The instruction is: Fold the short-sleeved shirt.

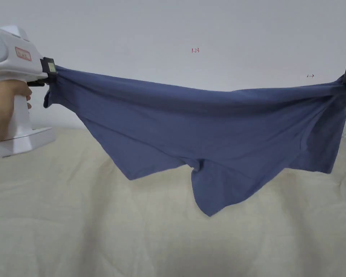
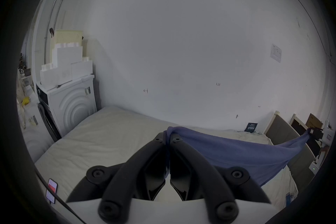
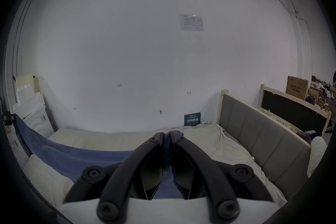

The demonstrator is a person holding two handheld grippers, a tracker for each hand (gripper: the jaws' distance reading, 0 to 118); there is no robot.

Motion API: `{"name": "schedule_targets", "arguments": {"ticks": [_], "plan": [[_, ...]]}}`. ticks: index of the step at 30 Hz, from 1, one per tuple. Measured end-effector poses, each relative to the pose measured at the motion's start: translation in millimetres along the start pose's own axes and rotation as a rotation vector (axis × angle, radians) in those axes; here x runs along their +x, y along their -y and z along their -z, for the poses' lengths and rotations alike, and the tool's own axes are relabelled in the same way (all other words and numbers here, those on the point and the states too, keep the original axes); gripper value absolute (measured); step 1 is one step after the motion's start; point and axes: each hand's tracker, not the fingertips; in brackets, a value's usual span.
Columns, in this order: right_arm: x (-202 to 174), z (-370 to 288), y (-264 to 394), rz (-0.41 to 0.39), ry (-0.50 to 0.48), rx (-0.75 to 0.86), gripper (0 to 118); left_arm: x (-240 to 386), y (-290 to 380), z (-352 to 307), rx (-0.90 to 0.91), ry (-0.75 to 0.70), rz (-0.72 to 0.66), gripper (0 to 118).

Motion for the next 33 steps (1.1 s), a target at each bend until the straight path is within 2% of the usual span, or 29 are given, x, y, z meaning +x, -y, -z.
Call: {"name": "schedule_targets", "arguments": {"ticks": [4, 10, 17, 23, 30, 33], "plan": [[-14.1, -10.3, 3.4, 0.005, -0.006, 0.012, 5, -0.1, 6.7, 1.2, 0.001, 0.001, 0.009, 0], [-20.4, -15.5, 50.3, -0.021, -0.025, -0.040, 5, -9.7, 60.5, 10.9, -0.073, 0.013, 0.012, 0], [-11.0, -29.5, 145.2, -0.051, -0.049, -0.170, 5, -28.2, 163.0, 1.1, -0.203, 0.046, -0.001, 0], [7.2, -59.3, 242.9, -0.051, -0.061, -0.324, 5, -50.4, 272.3, -26.6, -0.377, 0.032, 0.047, 0], [27.7, -117.2, 334.2, 0.013, -0.051, -0.440, 5, -76.1, 373.6, -72.4, -0.524, -0.008, 0.082, 0], [36.6, -144.9, 359.5, 0.046, -0.045, -0.471, 5, -98.4, 404.5, -81.9, -0.582, -0.008, 0.053, 0]]}}
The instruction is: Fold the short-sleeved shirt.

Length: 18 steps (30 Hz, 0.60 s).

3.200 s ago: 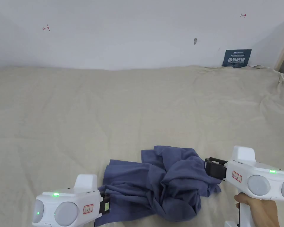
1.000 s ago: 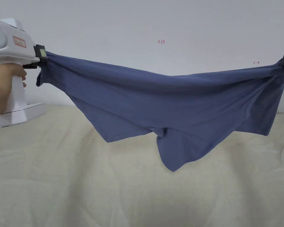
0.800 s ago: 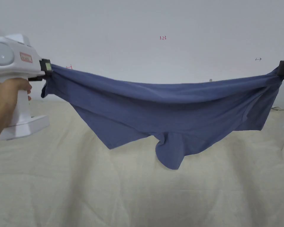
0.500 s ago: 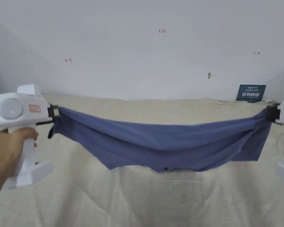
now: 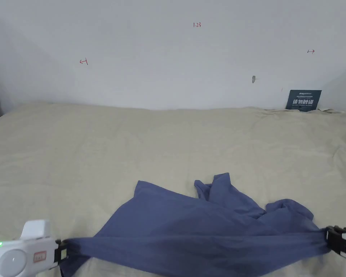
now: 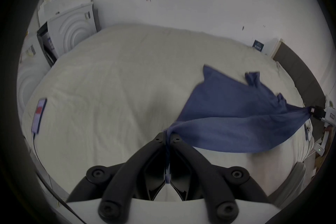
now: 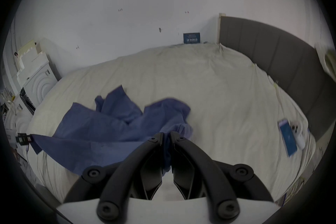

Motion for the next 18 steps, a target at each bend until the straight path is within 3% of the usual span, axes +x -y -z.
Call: {"name": "schedule_targets", "arguments": {"ticks": [9, 18], "plan": [[17.7, -38.3, 75.9, 0.005, 0.015, -0.108, 5, -13.8, 75.1, -22.3, -0.093, 0.004, -0.002, 0], [21.5, -57.5, 113.5, 0.019, 0.033, -0.198, 6, -28.0, 102.0, -40.1, -0.140, -0.015, -0.011, 0]]}}
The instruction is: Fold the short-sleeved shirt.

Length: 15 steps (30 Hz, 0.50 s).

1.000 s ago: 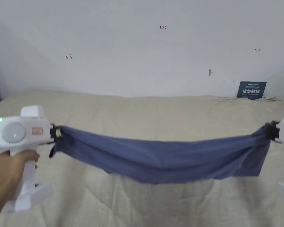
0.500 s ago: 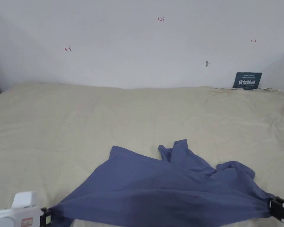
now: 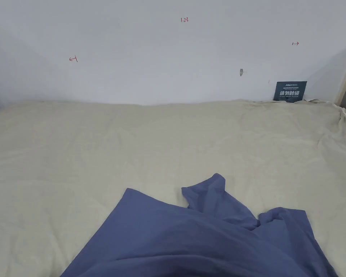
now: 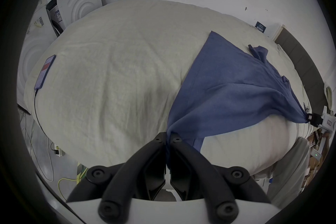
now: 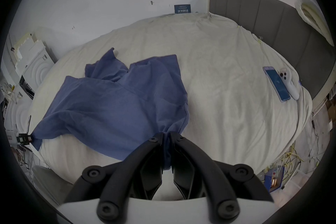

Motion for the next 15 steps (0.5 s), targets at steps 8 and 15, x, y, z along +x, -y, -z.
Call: {"name": "schedule_targets", "arguments": {"ticks": [8, 15], "plan": [[-6.0, 35.3, 6.1, 0.025, 0.057, -0.120, 6, 7.9, 4.2, 28.1, -0.068, -0.033, 0.013, 0], [-12.3, 33.5, 6.6, 0.030, 0.067, -0.135, 7, 11.7, 4.5, 33.1, -0.096, -0.036, -0.001, 8]]}}
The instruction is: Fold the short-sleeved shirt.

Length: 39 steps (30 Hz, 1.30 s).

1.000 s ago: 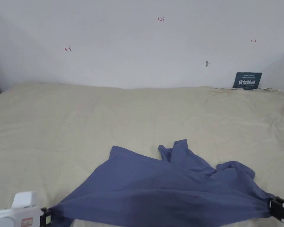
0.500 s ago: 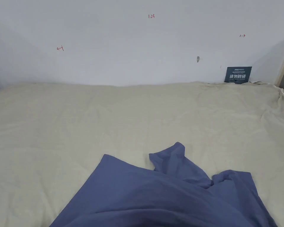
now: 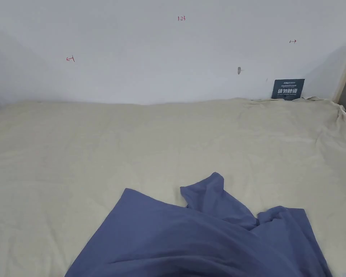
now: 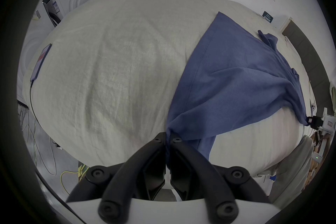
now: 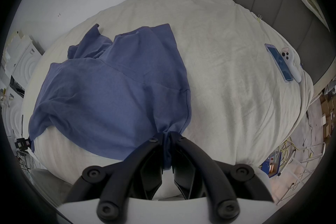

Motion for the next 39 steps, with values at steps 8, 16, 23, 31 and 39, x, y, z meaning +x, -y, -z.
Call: {"name": "schedule_targets", "arguments": {"ticks": [8, 16, 23, 31, 39], "plan": [[-10.5, -43.1, -22.0, -0.015, -0.008, 0.164, 79, 15.0, -18.8, -24.4, 0.071, 0.001, 0.015, 117], [-39.5, -121.2, -65.4, -0.044, -0.071, 0.465, 83, 52.7, -70.6, -85.8, 0.306, 0.056, 0.093, 117], [-67.7, -175.8, -85.0, -0.086, -0.010, 0.763, 104, 92.2, -97.8, -149.4, 0.661, 0.074, 0.124, 115], [-85.5, -189.6, -83.0, -0.102, 0.036, 0.931, 100, 134.6, -96.9, -157.7, 0.947, 0.008, 0.222, 98], [-86.2, -179.0, -79.1, -0.094, 0.055, 0.981, 1, 152.2, -98.5, -134.4, 0.957, 0.071, 0.167, 0]]}}
